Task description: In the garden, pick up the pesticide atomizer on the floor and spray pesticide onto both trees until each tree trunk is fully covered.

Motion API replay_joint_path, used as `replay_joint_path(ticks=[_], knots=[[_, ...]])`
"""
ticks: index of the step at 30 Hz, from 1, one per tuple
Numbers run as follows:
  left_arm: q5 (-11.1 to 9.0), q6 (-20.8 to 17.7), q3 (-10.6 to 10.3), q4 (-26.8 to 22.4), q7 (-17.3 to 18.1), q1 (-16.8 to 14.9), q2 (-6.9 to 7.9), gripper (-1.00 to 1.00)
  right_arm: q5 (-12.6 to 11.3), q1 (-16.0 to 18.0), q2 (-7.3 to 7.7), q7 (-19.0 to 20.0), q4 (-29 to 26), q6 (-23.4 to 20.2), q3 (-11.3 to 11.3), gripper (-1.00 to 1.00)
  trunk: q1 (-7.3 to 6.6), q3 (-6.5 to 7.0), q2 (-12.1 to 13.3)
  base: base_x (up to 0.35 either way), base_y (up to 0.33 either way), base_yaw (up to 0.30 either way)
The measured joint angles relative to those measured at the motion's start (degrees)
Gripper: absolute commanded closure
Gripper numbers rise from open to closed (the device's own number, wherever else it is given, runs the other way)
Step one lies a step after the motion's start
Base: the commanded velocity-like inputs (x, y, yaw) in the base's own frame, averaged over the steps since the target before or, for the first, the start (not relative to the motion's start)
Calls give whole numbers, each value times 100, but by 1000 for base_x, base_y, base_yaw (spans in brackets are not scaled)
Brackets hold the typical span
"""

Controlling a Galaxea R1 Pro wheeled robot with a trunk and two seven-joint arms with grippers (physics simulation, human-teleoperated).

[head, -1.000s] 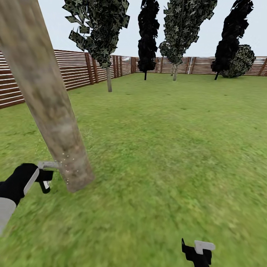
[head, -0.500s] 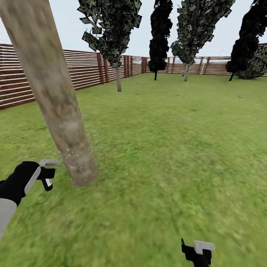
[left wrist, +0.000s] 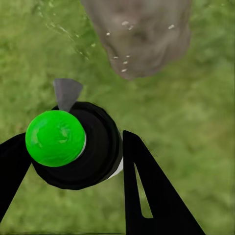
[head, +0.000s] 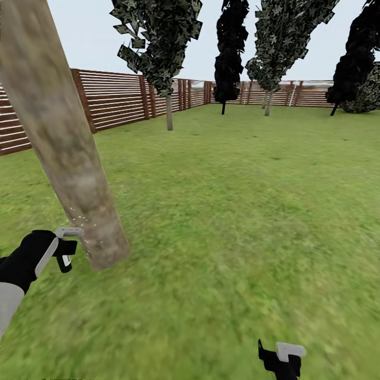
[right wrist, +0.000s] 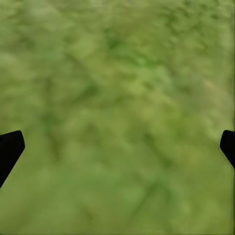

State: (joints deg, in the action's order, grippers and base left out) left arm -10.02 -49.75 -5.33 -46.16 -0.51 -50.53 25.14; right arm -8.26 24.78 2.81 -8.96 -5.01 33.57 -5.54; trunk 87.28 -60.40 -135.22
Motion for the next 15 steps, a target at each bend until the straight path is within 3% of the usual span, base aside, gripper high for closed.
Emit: replay_joint_path(ticks=[15], knots=[[-5,0,22,46,-29,0,8,100,0,0,-1,0,0,0,0,-100,0,0,0,41,-266,271]])
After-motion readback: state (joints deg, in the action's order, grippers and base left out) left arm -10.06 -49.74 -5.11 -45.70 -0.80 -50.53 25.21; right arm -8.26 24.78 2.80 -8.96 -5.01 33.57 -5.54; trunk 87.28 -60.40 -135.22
